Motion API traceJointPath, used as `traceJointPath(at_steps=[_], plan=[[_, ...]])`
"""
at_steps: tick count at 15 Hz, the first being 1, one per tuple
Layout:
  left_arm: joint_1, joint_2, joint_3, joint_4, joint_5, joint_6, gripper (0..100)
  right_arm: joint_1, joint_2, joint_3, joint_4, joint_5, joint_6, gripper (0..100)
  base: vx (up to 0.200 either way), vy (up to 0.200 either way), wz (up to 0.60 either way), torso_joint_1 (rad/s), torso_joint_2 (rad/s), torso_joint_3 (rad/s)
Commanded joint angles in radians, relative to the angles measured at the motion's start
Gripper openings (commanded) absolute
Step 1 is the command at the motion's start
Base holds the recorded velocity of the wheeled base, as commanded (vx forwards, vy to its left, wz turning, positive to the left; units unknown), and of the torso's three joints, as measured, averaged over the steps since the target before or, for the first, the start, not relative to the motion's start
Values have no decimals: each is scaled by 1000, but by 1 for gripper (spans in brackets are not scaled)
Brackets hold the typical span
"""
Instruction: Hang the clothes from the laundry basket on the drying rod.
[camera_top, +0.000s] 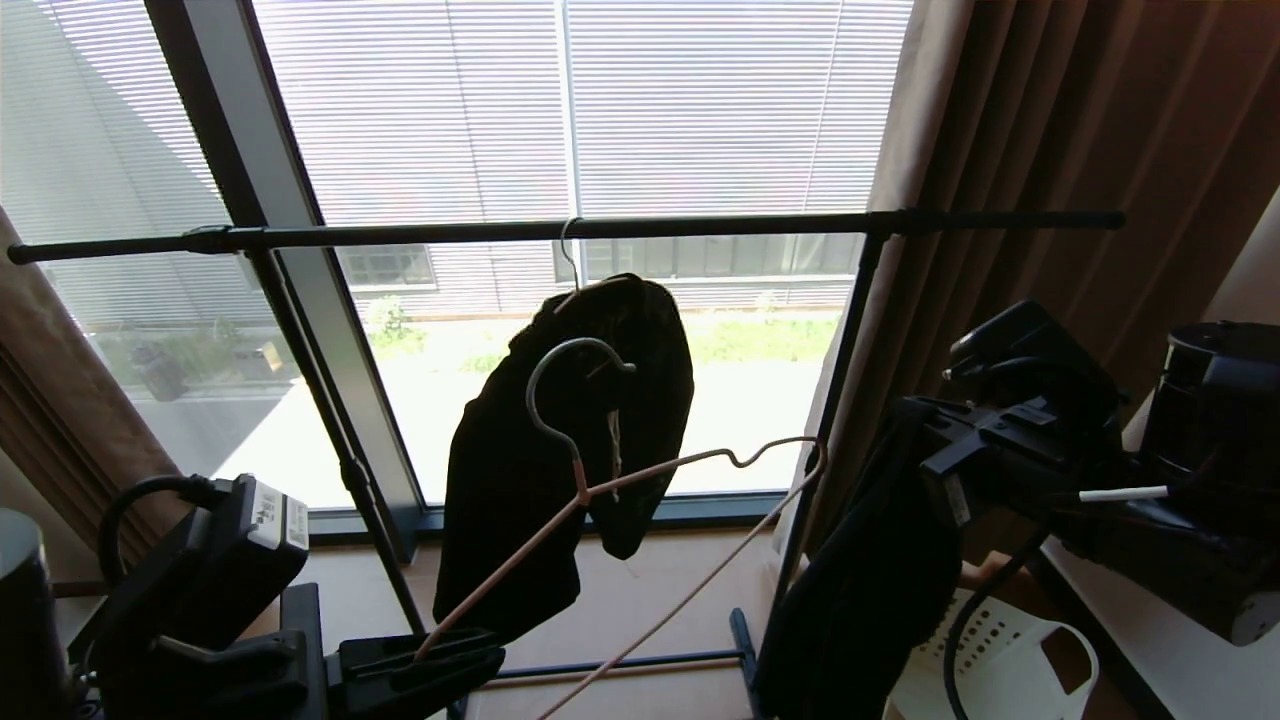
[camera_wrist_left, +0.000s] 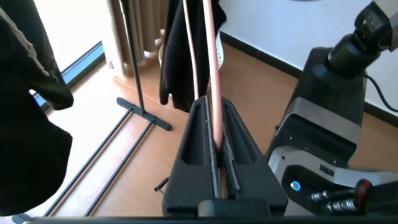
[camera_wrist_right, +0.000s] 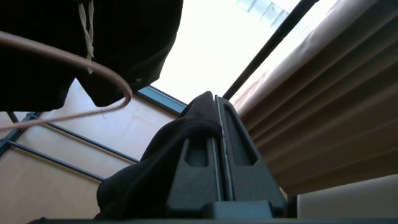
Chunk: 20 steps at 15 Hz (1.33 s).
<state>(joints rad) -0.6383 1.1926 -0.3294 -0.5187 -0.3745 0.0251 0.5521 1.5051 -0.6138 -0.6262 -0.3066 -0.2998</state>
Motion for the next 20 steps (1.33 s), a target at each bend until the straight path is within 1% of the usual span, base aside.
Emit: traceJointPath(at_steps=[1,4,6,10,20], plan=[[-3,-24,46,0,-34,16,0,-1,7,-69,66,-8,-9,0,0,0,0,0,0,0],[-9,-16,50,-1,-38,15,0,-1,17,-78,71,-8,-9,0,0,0,0,0,0,0],[-49,4,36,-1,-38,13,0,-1,32,-90,68,-8,-7,0,0,0,0,0,0,0],[-90,52,-7,-3,-38,15,0,-3,60,-113,62,-6,-5,0,0,0,0,0,0,0],[-69,167,-129,-3,-37,13,0,6,50,-98,62,-2,-2,0,0,0,0,0,0,0]])
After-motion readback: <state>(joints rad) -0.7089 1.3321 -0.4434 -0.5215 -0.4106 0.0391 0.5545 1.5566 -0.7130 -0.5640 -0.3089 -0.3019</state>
